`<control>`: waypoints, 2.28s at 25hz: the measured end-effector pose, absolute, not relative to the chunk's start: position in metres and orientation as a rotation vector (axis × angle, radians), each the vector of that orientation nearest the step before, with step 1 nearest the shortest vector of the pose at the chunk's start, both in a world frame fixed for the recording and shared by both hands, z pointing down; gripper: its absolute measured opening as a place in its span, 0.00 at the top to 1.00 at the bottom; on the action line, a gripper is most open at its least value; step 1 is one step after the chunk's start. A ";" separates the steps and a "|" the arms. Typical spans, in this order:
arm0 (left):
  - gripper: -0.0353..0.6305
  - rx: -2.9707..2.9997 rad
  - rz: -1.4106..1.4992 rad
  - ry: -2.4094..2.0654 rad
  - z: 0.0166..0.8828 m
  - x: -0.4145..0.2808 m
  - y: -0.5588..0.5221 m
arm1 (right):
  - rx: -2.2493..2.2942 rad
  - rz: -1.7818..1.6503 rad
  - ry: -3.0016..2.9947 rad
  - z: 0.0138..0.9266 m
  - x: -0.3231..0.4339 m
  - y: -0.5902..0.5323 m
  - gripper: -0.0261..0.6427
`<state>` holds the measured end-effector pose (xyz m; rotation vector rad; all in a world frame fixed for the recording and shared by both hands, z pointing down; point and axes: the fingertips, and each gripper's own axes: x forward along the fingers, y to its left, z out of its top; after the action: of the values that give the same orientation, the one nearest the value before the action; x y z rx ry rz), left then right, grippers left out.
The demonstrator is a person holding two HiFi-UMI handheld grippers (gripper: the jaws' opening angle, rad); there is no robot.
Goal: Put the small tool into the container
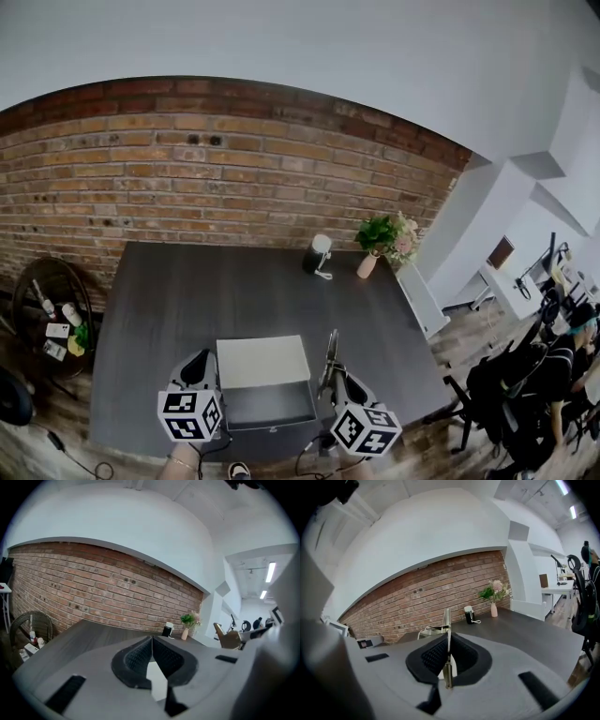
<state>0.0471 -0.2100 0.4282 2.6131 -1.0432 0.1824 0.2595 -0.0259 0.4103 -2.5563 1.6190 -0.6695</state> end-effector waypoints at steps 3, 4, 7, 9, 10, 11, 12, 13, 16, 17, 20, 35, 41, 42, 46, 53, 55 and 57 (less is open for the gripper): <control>0.94 2.600 0.183 -1.079 0.428 0.043 -0.215 | -2.550 -0.675 1.640 0.412 0.266 -0.033 0.95; 0.94 2.597 0.183 -1.092 0.428 0.041 -0.215 | -2.548 -0.680 1.649 0.413 0.268 -0.035 0.95; 0.94 2.574 0.187 -1.145 0.429 0.031 -0.216 | -2.530 -0.700 1.688 0.416 0.271 -0.043 0.95; 0.94 2.547 0.184 -1.182 0.429 0.024 -0.215 | -2.513 -0.709 1.726 0.416 0.271 -0.050 0.95; 0.94 2.536 0.183 -1.199 0.430 0.021 -0.214 | -2.506 -0.712 1.748 0.416 0.271 -0.052 0.95; 0.94 2.526 0.185 -1.215 0.430 0.018 -0.212 | -2.501 -0.717 1.769 0.417 0.271 -0.055 0.95; 0.94 2.516 0.187 -1.232 0.431 0.015 -0.211 | -2.495 -0.723 1.788 0.417 0.271 -0.057 0.95; 0.94 2.504 0.189 -1.247 0.432 0.012 -0.210 | -2.488 -0.726 1.805 0.417 0.270 -0.058 0.95; 0.94 2.465 0.188 -1.286 0.435 0.005 -0.209 | -2.475 -0.729 1.848 0.418 0.271 -0.063 0.95; 0.94 2.456 0.187 -1.299 0.436 0.004 -0.208 | -2.469 -0.732 1.864 0.418 0.271 -0.064 0.95; 0.94 2.447 0.191 -1.323 0.437 0.005 -0.204 | -2.451 -0.735 1.916 0.421 0.271 -0.067 0.95; 0.94 2.293 0.266 -1.510 0.466 -0.036 -0.157 | -2.301 -0.778 2.297 0.453 0.242 -0.079 0.95; 0.94 2.209 0.276 -1.587 0.482 -0.061 -0.137 | -2.211 -0.782 2.492 0.470 0.215 -0.085 0.95; 0.94 2.196 0.278 -1.597 0.485 -0.065 -0.134 | -2.195 -0.779 2.526 0.473 0.210 -0.086 0.95; 0.94 2.149 0.278 -1.632 0.494 -0.078 -0.124 | -2.138 -0.742 2.674 0.481 0.190 -0.092 0.95; 0.94 2.065 0.273 -1.685 0.513 -0.102 -0.106 | -2.019 -0.668 2.929 0.500 0.155 -0.093 0.95; 0.94 2.045 0.271 -1.697 0.518 -0.108 -0.101 | -1.980 -0.659 2.998 0.507 0.147 -0.090 0.95; 0.94 2.023 0.271 -1.708 0.524 -0.114 -0.097 | -1.938 -0.655 3.063 0.515 0.140 -0.088 0.95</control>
<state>-0.1142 -0.0971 0.5243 2.0231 -1.7084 0.2707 0.1402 -0.0881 0.5148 -1.9384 3.0629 -0.6547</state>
